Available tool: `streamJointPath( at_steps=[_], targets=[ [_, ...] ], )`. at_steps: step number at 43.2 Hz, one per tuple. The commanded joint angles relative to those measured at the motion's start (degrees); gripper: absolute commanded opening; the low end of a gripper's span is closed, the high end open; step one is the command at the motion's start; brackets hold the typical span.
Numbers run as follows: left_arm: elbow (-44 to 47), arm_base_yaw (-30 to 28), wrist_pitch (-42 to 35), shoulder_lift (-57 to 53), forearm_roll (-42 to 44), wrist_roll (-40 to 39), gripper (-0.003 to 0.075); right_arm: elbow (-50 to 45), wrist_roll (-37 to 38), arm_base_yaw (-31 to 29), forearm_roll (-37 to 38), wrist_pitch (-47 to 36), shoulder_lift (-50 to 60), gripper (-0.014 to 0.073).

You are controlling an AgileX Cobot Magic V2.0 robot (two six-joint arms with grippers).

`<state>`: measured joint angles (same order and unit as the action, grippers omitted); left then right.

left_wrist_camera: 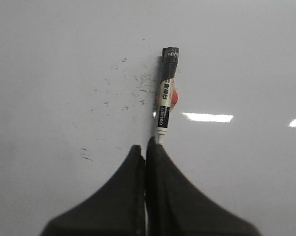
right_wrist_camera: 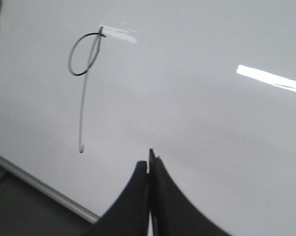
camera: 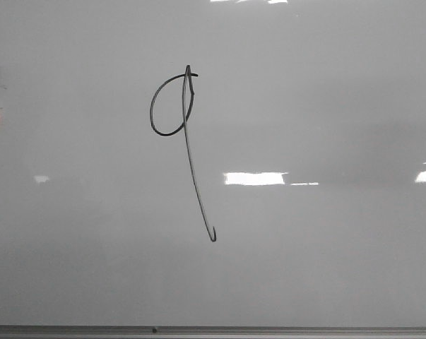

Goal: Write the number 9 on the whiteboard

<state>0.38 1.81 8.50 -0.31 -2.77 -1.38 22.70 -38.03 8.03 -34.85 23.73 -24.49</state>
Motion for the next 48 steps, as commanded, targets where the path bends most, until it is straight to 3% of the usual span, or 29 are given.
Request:
streamJointPath(
  at_steps=[1,8,12,25,35,48],
  targets=[
    [0.09,-0.04,-4.33,-1.11,-0.01,-0.45,-0.0019,-1.59,11.85,-0.61,11.04,-7.52,3.35,-0.0069],
    [0.09,-0.04,-4.33,-1.11,-0.01,-0.45,-0.0019,-9.69,33.55,-1.62,29.78,-14.28,10.49,-0.0069],
    [0.09,-0.04,-4.33,-1.11,-0.01,-0.45,-0.0019,-14.72,38.03,-3.36,34.04,-18.15,14.13,-0.0069],
    [0.09,-0.04,-4.33,-1.11,-0.01,-0.45,-0.0019,-24.19,38.03,-11.04,34.18,-18.67,24.7,-0.0069],
    [0.09,-0.04,-4.33,-1.11,-0.01,-0.45,-0.0019,-24.08,38.03,-11.35,34.18,-13.73,26.18,-0.0069],
    [0.09,-0.04,-4.33,-1.11,-0.01,-0.45,-0.0019,-24.08,38.03,-11.35,34.18,-13.45,26.13,-0.0069]
  ],
)
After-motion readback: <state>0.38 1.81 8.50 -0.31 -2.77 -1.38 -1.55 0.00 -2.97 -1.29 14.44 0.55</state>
